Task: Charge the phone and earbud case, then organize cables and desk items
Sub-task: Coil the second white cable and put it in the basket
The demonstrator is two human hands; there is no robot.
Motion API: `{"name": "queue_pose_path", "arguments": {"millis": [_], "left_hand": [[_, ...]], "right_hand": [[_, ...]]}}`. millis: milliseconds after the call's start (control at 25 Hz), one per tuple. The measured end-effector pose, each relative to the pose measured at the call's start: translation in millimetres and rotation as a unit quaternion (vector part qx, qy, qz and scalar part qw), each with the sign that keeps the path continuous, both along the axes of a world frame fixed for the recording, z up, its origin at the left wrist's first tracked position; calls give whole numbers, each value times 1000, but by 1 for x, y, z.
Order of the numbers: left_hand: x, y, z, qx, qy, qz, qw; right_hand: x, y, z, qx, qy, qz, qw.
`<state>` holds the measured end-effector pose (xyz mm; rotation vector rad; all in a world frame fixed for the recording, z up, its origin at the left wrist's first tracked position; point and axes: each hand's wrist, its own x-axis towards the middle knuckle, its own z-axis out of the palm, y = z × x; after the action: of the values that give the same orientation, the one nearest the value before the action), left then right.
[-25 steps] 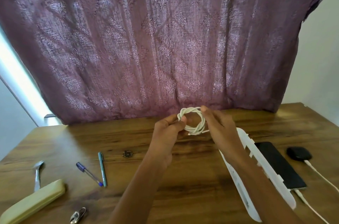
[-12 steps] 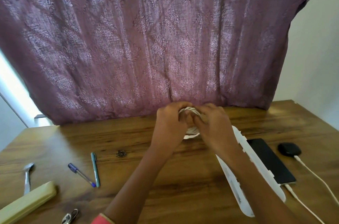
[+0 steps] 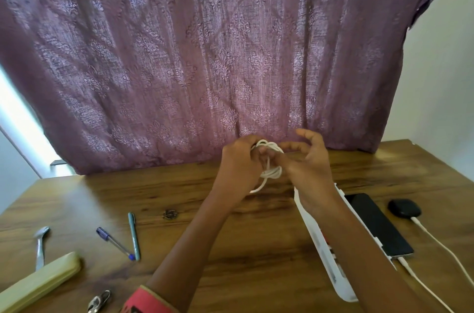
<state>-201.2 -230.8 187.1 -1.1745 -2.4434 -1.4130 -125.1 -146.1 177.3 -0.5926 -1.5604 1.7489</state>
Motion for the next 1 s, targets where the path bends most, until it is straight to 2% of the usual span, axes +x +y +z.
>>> {"name": "queue_pose_path", "arguments": {"millis": [160,280,400,520,600,680,760,840,920,1000], "left_hand": [[2,-1,1,21,-43,-11,999],[5,0,-1,41,-94,-8,995],[5,-1,-5,77,-183,-15,980],[5,-1,-10,83,-201,24,976],[4,-4,-10,84,-171,70,979],[0,-7,-6,75,-129,109,983],[-1,-8,-4,81,-91,125,985],[1,-7,-2,87,-64,130,986],[5,-3,-4,91,-52,135,985],[8,-2,-7,111,-59,134,983]], "right_hand": [[0,1,11,-151,11,51,987],[0,6,15,-257,4,126,958],[-3,16,13,-304,-9,232,924],[-5,22,8,-308,10,232,923],[-2,23,5,-230,26,175,957],[8,20,2,-42,4,62,997],[16,12,-3,135,16,-44,990],[15,-3,-6,240,27,-71,968],[9,-9,-12,288,2,-93,953],[5,-6,-15,278,-14,-100,955]]}}
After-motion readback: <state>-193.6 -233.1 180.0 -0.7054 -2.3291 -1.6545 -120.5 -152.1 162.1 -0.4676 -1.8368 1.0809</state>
